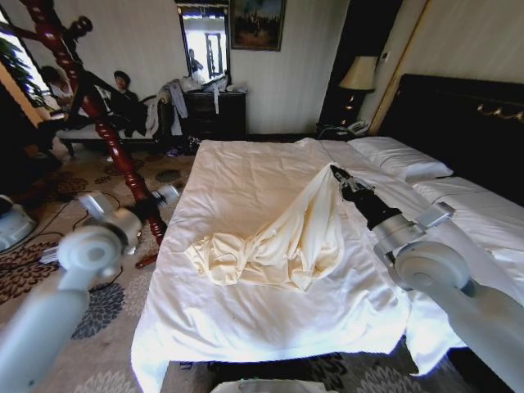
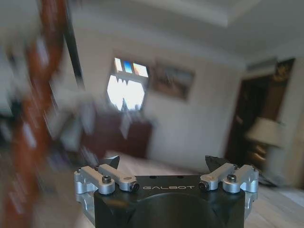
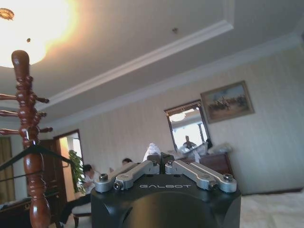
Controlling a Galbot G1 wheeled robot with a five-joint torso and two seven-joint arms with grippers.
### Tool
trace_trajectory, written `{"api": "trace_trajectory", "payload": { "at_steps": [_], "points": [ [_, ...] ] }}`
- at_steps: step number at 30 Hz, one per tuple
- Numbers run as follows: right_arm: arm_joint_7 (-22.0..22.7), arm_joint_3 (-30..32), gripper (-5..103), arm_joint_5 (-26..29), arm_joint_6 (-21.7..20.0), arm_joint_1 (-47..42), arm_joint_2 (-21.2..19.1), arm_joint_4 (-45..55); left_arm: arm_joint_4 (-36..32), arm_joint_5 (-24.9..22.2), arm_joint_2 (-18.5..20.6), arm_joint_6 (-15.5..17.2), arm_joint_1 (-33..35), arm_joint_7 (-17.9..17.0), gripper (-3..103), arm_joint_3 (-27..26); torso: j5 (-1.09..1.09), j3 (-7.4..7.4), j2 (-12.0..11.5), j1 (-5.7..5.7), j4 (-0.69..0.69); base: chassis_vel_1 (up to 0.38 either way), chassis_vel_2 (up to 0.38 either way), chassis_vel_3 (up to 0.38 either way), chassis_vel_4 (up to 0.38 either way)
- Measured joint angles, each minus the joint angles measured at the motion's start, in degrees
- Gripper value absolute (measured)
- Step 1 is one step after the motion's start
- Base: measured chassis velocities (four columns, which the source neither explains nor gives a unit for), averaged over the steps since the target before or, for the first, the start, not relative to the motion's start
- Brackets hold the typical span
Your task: Pick up the clothes from the bed and hang them on the clothes hanger.
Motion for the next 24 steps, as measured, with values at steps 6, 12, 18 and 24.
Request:
{"api": "trace_trajectory", "payload": {
  "at_steps": [6, 12, 18, 24],
  "points": [
    [-3.63, -0.13, 0, -1.76, 0.13, 1.82, 4.73, -2.11, 9.33, 10.12, 9.64, -4.44, -7.18, 6.09, 100, -0.28, 0.03, 0.0, 0.0, 0.0, -0.02, 0.0, 0.0, 0.0, 0.0],
    [-5.67, -1.17, 0, -3.59, 0.26, 1.96, 8.87, -3.99, 19.67, 8.85, 14.96, -4.64, -12.82, 8.29, 100, 0.42, -0.01, 0.0, 0.0, 0.0, -0.02, 0.0, 0.0, 0.0, 0.0],
    [-6.49, -3.31, 0, -5.14, 0.19, 3.12, 9.78, -5.39, 28.18, 6.45, 16.82, -1.66, -20.35, 7.81, 100, 6.1, -0.05, 0.0, 0.0, 0.0, 0.03, 0.0, 0.0, 0.0, 0.0],
    [-6.55, -3.42, 0, -5.82, 0.18, 2.86, 9.74, -5.83, 33.76, -0.21, 14.58, -1.01, -30.08, 9.08, 100, 13.68, 0.02, -0.01, 0.0, 0.0, -0.03, 0.0, 0.0, 0.0, 0.0]
  ]
}}
